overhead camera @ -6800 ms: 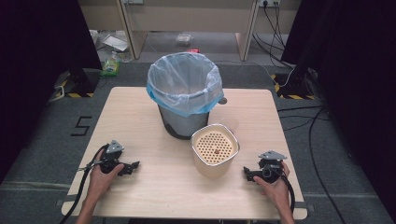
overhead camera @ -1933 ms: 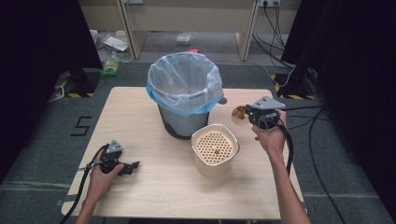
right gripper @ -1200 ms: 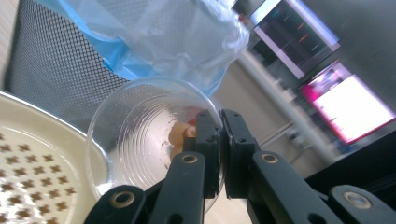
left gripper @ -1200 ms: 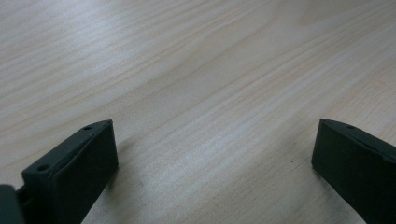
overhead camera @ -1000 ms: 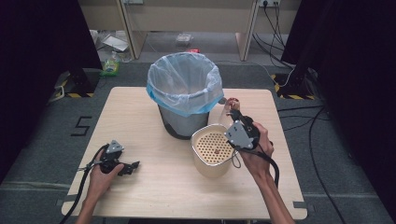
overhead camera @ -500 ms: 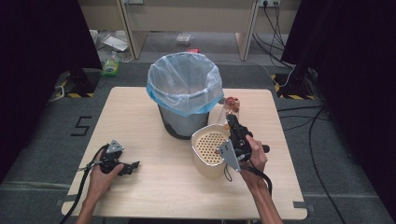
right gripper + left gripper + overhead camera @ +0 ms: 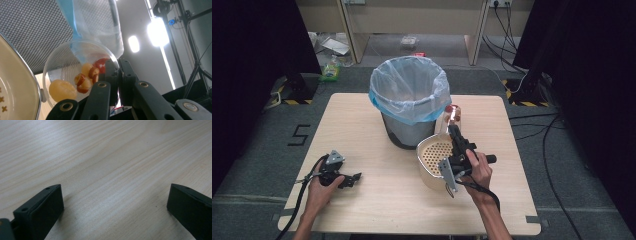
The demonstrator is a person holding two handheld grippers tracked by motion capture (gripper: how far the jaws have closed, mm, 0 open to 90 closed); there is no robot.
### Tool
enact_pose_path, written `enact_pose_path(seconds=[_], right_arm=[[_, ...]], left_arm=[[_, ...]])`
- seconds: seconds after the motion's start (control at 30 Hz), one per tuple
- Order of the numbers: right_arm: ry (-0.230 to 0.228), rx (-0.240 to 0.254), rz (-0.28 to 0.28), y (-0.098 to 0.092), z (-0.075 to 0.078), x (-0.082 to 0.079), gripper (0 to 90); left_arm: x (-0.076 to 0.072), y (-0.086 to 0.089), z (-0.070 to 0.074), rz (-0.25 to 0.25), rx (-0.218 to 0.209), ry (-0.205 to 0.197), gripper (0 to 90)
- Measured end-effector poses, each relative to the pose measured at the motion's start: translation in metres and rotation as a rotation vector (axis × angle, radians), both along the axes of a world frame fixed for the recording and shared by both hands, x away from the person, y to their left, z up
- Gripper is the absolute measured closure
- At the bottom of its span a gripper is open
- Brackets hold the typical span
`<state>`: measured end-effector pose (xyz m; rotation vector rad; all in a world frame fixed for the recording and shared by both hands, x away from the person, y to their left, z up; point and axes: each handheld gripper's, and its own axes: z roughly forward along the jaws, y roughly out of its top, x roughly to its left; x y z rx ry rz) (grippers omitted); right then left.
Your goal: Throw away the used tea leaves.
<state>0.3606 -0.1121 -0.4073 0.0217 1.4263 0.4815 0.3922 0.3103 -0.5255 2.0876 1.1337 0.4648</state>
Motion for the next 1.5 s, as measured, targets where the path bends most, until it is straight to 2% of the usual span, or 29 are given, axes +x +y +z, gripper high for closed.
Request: enact_pose_path(seconds=[0.07, 0.13, 0.2, 0.27, 0.33, 0.43, 0.47, 0.53, 0.57, 0.63, 0.67, 0.7, 0.73, 0.77, 0.8, 0.83, 0.87, 0.9, 0.97, 1.07, 1.17, 1.2, 1.37, 1.43, 1.47, 1.5], right_arm=[[-0.002, 0.004, -0.003, -0.001, 0.000, 0.000, 87.7], [-0.029, 0.009, 0.010, -0.001, 0.002, -0.002, 87.8], [-0.025, 0.028, 0.000, -0.002, 0.001, -0.001, 87.8], [-0.045, 0.005, 0.005, 0.000, 0.000, -0.002, 87.8], [-0.034, 0.024, 0.004, 0.002, -0.001, -0.002, 87.8], [-0.045, 0.004, -0.002, 0.004, -0.001, -0.003, 87.8], [-0.033, 0.024, -0.001, 0.004, -0.001, -0.002, 87.8], [-0.030, 0.016, -0.004, 0.004, -0.001, -0.001, 87.8], [-0.017, 0.031, -0.008, 0.004, -0.002, 0.000, 87.8], [-0.051, 0.019, -0.010, 0.004, 0.000, -0.002, 87.9], [-0.051, 0.029, -0.020, 0.004, 0.001, -0.001, 87.9], [-0.074, 0.028, -0.014, 0.005, 0.002, -0.005, 87.9], [-0.074, 0.028, -0.014, 0.005, 0.002, -0.005, 87.9], [-0.085, 0.002, -0.037, 0.006, 0.001, -0.002, 87.8], [-0.085, 0.002, -0.037, 0.006, 0.001, -0.002, 87.8], [-0.073, 0.024, -0.039, 0.006, -0.002, -0.001, 87.9], [-0.094, 0.002, -0.028, 0.007, -0.001, -0.004, 87.9], [-0.095, -0.007, -0.028, 0.008, -0.001, -0.004, 87.9], [-0.079, 0.008, -0.036, 0.008, -0.001, 0.000, 87.9], [-0.086, 0.010, -0.033, 0.007, 0.001, -0.001, 87.8], [-0.073, 0.035, -0.037, 0.006, 0.004, -0.001, 87.8], [-0.086, 0.031, -0.029, 0.005, 0.005, -0.002, 87.8], [-0.082, 0.041, -0.029, 0.003, 0.006, -0.003, 87.8], [-0.053, 0.078, -0.022, 0.001, 0.011, -0.002, 87.8], [0.003, 0.161, -0.018, -0.003, 0.013, 0.003, 87.7], [0.024, 0.188, -0.015, -0.006, 0.014, 0.004, 87.8]], left_arm=[[0.000, 0.000, 0.000, 0.000, 0.000, 0.000, 0.0], [0.000, 0.000, 0.000, 0.000, 0.000, 0.000, 0.0], [0.000, 0.000, 0.000, 0.000, 0.000, 0.000, 0.0], [0.000, 0.000, 0.000, 0.000, 0.000, 0.000, 0.0], [0.000, 0.000, 0.000, 0.000, 0.000, 0.000, 0.0], [0.000, 0.000, 0.000, 0.000, 0.000, 0.000, 0.0], [0.000, 0.000, 0.000, 0.000, 0.000, 0.000, 0.0], [0.000, 0.000, 0.000, 0.000, 0.000, 0.000, 0.0], [0.000, 0.000, 0.000, 0.000, 0.000, 0.000, 0.0], [0.000, 0.000, 0.000, 0.000, 0.001, 0.000, 0.0], [0.000, 0.000, 0.000, 0.000, 0.000, 0.000, 0.0], [0.000, 0.000, 0.000, 0.000, 0.000, 0.000, 0.0], [0.000, 0.000, 0.000, 0.000, 0.000, 0.000, 0.0], [0.000, 0.000, 0.000, 0.000, 0.000, 0.000, 0.0], [0.000, 0.000, 0.000, 0.000, 0.000, 0.000, 0.0], [0.000, 0.000, 0.000, 0.000, 0.000, 0.000, 0.0], [0.000, 0.000, 0.000, 0.000, 0.001, 0.000, 0.0], [0.000, 0.000, 0.000, 0.000, 0.001, 0.000, 0.0], [0.000, 0.000, 0.000, 0.000, 0.001, 0.000, 0.0], [0.000, 0.000, 0.000, 0.000, 0.001, 0.000, 0.0], [0.000, 0.000, 0.000, -0.001, 0.002, 0.000, 0.0], [0.000, 0.000, 0.000, -0.001, 0.002, 0.000, 0.0], [0.000, 0.000, 0.000, 0.000, 0.002, 0.000, 0.0], [0.000, 0.000, 0.000, 0.000, 0.002, 0.000, 0.0], [0.000, 0.000, 0.000, 0.000, 0.002, 0.000, 0.0], [0.000, 0.000, 0.000, 0.000, 0.002, 0.000, 0.0]])
